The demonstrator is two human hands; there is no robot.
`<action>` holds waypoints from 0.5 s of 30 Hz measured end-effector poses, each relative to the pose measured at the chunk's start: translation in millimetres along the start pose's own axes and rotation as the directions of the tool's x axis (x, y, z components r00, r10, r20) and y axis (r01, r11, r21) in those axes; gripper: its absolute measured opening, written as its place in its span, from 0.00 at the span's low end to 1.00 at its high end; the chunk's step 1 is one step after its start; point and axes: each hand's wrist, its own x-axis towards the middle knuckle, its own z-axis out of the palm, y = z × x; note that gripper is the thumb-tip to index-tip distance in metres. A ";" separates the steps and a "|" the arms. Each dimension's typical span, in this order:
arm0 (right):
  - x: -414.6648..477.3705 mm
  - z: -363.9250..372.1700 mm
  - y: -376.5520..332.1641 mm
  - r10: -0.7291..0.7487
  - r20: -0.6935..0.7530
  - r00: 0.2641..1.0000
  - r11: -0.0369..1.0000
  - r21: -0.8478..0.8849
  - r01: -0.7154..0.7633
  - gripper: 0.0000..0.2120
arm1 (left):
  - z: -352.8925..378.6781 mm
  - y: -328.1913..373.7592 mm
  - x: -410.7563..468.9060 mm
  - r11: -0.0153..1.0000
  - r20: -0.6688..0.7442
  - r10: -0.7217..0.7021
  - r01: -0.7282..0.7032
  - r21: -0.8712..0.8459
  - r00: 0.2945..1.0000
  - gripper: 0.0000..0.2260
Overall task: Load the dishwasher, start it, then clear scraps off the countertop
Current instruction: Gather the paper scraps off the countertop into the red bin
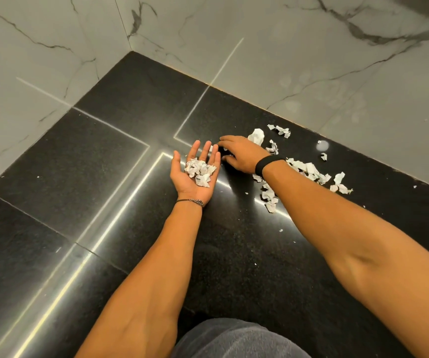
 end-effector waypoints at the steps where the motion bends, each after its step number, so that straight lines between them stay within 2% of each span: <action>1: -6.4 4.2 1.9 -0.013 -0.023 1.000 1.000 -0.004 0.013 0.20 | -0.5 -0.9 -0.2 1.000 -0.001 -0.001 0.001 0.003 1.000 0.28; 4: -28.6 19.6 6.5 -0.034 -0.077 0.996 0.998 -0.051 0.030 0.21 | -1.3 -5.8 -2.5 1.000 0.005 -0.006 0.006 0.023 1.000 0.29; 8: -53.2 36.4 2.7 -0.035 -0.199 0.979 0.994 -0.112 0.013 0.14 | -0.4 -11.6 -8.3 0.998 -0.006 -0.007 0.007 0.062 1.000 0.29; 11: -62.4 40.2 -5.2 -0.043 -0.222 0.974 0.982 -0.190 0.000 0.12 | -0.8 -11.7 -11.8 0.997 -0.009 -0.003 0.004 0.083 1.000 0.29; 13: -63.6 37.7 -10.2 -0.003 -0.220 0.976 0.984 -0.175 -0.036 0.13 | -1.4 -9.9 -13.5 0.996 -0.005 0.007 -0.007 0.087 1.000 0.29; 15: -61.5 34.2 -12.3 0.097 -0.244 0.965 0.991 -0.062 -0.115 0.12 | -2.2 -9.4 -16.2 0.996 -0.011 0.016 -0.015 0.091 1.000 0.29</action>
